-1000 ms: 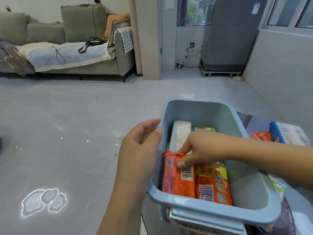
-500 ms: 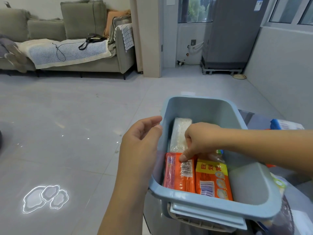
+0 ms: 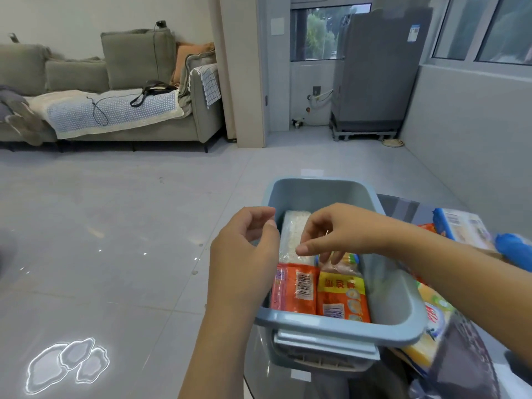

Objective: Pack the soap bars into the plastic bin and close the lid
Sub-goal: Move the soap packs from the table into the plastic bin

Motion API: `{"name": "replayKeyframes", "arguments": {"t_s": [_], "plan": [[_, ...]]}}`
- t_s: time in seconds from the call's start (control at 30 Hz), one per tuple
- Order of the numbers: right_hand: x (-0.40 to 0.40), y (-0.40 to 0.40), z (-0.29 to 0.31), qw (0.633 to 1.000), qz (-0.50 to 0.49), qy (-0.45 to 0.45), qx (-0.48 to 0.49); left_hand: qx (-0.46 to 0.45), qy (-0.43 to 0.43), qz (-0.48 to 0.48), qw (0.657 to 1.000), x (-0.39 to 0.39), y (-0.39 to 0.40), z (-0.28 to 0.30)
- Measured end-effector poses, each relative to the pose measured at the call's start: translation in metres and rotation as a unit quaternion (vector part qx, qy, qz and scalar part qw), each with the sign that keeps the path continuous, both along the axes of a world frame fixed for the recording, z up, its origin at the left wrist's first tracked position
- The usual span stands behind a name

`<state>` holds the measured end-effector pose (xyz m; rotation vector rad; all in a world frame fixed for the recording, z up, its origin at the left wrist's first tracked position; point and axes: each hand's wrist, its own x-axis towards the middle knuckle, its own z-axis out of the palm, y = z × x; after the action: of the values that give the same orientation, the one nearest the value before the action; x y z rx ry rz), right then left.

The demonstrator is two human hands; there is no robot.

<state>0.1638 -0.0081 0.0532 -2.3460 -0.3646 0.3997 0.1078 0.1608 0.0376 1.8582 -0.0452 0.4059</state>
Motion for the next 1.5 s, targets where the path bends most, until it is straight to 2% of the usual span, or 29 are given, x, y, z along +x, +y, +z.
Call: {"name": "replayKeyframes", "arguments": {"t_s": [0.13, 0.3, 0.47, 0.7, 0.87, 1.0, 1.2, 1.33, 1.5], "plan": [[-0.034, -0.023, 0.012, 0.993, -0.029, -0.051, 0.1, 0.013, -0.036, -0.002, 0.999, -0.009, -0.011, 0.006], [-0.077, -0.056, 0.02, 0.976, -0.08, -0.095, 0.179, -0.016, -0.056, -0.065, 0.996, -0.025, -0.053, 0.011], [-0.107, -0.101, 0.014, 0.96, -0.142, -0.113, 0.213, -0.002, -0.077, -0.146, 0.986, -0.045, -0.106, 0.006], [-0.127, -0.163, -0.006, 0.951, -0.216, -0.091, 0.199, 0.097, -0.157, -0.214, 0.959, -0.071, -0.163, -0.009], [-0.123, -0.184, -0.042, 0.946, -0.261, -0.056, 0.186, 0.134, -0.09, -0.251, 0.954, -0.073, -0.185, -0.04], [-0.111, -0.189, -0.066, 0.957, -0.264, -0.027, 0.121, 0.209, -0.007, -0.22, 0.953, -0.062, -0.191, -0.068], [-0.093, -0.183, -0.086, 0.956, -0.285, -0.014, 0.066, 0.321, 0.095, -0.15, 0.93, -0.048, -0.193, -0.09], [-0.085, -0.179, -0.093, 0.96, -0.277, 0.028, 0.006, 0.337, 0.133, -0.131, 0.923, -0.041, -0.191, -0.102], [-0.08, -0.173, -0.104, 0.955, -0.272, 0.106, 0.059, 0.314, 0.117, -0.12, 0.935, -0.042, -0.194, -0.11]]}}
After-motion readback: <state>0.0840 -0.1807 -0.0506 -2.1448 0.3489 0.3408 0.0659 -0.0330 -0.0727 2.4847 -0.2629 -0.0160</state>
